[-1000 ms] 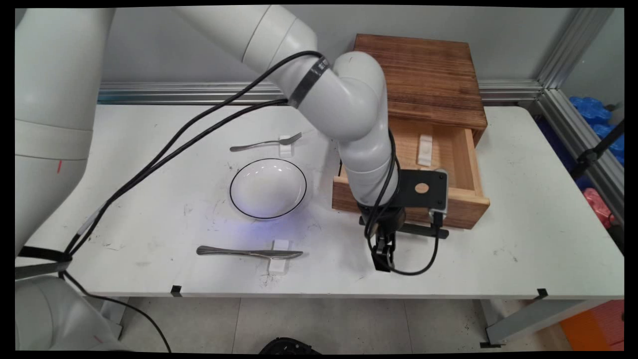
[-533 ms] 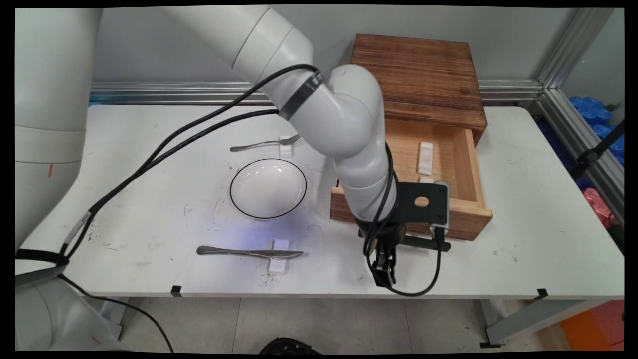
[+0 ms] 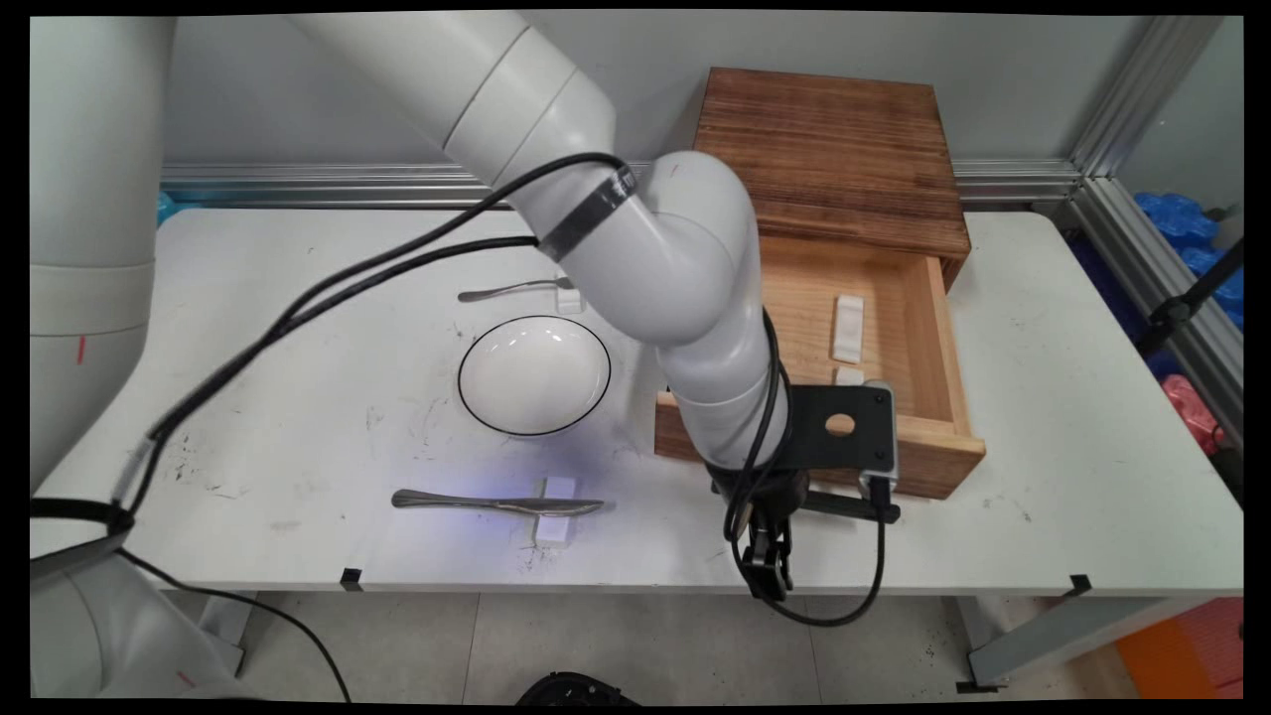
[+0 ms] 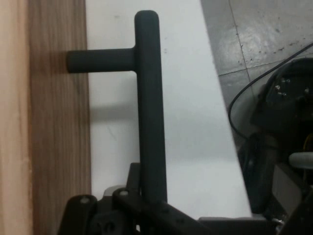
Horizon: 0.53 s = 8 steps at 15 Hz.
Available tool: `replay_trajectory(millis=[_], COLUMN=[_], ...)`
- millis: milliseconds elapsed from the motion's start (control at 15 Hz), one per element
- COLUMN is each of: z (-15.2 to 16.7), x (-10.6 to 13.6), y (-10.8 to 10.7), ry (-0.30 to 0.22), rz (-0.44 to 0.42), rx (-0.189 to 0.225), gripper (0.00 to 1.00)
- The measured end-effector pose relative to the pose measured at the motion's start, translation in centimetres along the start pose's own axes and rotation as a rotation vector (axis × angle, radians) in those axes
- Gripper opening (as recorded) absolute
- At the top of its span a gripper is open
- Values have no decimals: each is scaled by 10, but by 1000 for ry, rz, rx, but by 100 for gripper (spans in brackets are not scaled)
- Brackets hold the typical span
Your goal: Open the drawer
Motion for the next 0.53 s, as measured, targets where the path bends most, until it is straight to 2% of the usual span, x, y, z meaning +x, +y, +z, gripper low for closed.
replay_trajectory(millis=[533], z=[0], x=[0], y=[19], ry=[4], rz=[-35], rx=[4], gripper=[100])
